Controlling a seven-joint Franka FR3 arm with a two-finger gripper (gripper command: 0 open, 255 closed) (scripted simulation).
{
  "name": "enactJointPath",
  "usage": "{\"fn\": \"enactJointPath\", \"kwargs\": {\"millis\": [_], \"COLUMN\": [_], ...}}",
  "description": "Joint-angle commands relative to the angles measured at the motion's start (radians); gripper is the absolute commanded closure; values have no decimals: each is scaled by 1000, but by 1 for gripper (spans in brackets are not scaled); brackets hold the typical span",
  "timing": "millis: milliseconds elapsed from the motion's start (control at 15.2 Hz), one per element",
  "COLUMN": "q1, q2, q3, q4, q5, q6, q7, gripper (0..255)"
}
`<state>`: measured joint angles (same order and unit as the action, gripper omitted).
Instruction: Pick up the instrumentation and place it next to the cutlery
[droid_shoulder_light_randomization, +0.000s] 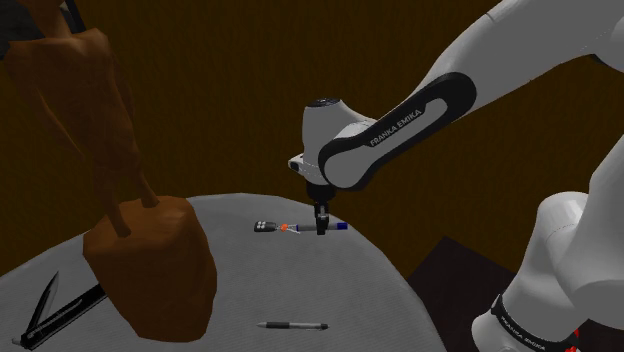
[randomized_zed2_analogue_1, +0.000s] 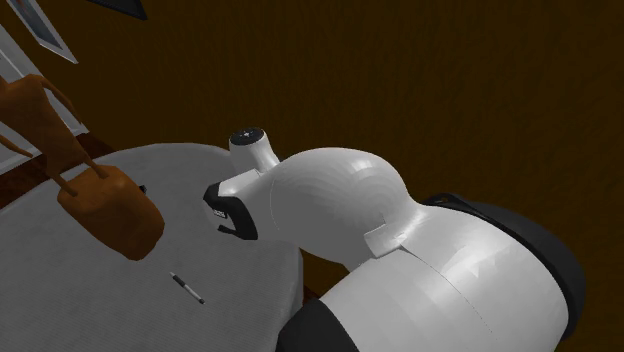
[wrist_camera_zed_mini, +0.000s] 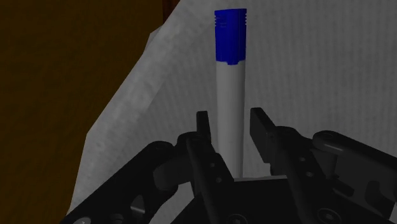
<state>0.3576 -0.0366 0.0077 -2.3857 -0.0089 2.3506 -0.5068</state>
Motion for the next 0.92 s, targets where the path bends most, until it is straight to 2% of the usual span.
{"fn": "enactJointPath", "kwargs": {"millis": [0,462,858], "q1": [0,0,0], "q2": [0,0,-51], "q3": [0,0,0], "q4": [0,0,32], "q5": [0,0,1], "q6": [0,0,-84], "q7": [0,0,-1], "gripper": [255,255,255]}}
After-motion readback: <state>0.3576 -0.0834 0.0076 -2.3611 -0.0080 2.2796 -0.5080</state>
